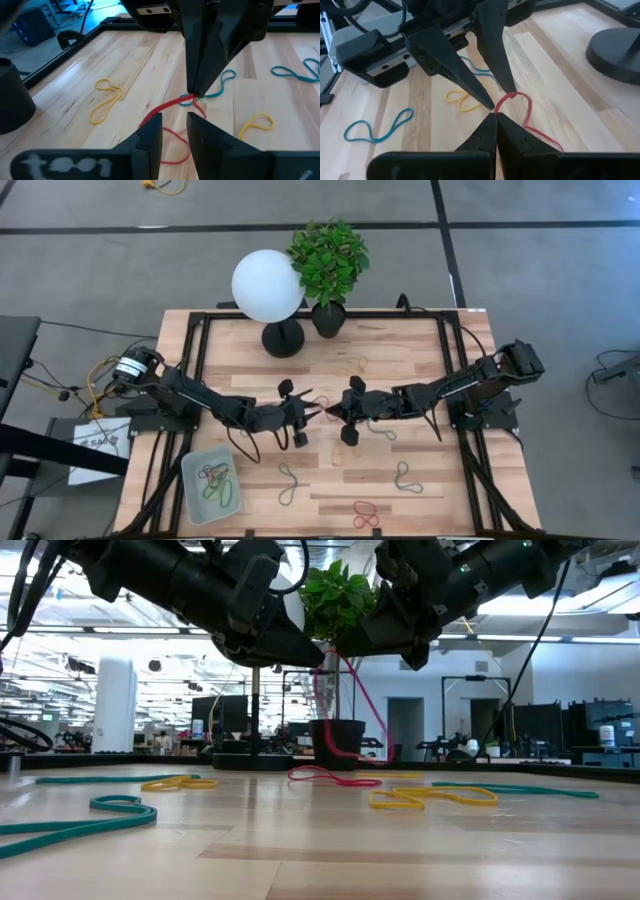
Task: Pick and place items into bin
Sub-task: Put the red rubber band into the gray bin
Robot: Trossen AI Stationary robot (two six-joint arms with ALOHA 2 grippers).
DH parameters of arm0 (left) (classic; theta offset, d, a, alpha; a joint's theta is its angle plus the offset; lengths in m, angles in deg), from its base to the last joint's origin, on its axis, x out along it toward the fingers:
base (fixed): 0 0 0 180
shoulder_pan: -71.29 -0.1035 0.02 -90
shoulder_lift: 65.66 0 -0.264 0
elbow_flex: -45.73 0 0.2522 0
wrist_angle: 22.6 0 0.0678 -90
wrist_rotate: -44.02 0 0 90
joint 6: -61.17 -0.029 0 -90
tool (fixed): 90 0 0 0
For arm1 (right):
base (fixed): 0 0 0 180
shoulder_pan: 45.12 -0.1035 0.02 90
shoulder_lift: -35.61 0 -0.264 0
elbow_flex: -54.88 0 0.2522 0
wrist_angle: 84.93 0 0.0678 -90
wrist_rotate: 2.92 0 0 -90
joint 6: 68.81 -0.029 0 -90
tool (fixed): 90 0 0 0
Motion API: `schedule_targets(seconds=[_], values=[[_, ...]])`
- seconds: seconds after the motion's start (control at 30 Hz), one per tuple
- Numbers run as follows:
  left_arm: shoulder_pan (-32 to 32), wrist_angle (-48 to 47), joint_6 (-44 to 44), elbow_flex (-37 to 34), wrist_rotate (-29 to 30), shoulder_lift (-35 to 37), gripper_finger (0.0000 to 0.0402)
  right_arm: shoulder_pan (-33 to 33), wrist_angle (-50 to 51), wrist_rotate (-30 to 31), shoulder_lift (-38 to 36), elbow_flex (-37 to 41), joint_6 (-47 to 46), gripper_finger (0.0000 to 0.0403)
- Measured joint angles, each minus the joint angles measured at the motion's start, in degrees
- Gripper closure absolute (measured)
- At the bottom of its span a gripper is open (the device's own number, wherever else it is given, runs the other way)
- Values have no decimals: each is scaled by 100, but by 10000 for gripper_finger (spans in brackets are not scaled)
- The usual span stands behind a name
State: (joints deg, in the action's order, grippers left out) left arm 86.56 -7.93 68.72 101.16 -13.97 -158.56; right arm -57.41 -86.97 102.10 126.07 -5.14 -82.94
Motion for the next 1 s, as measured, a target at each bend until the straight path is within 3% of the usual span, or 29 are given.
schedule_targets(seconds=[0.5,0.7,1.0], values=[[-15,-42,56,0,39,1,322,0,-80,-25,0,0,8,403],[-15,-36,56,0,49,0,322,0,-418,-461,0,-3,200,403],[-15,-25,59,0,215,0,324,0,-421,-468,0,-7,212,403]])
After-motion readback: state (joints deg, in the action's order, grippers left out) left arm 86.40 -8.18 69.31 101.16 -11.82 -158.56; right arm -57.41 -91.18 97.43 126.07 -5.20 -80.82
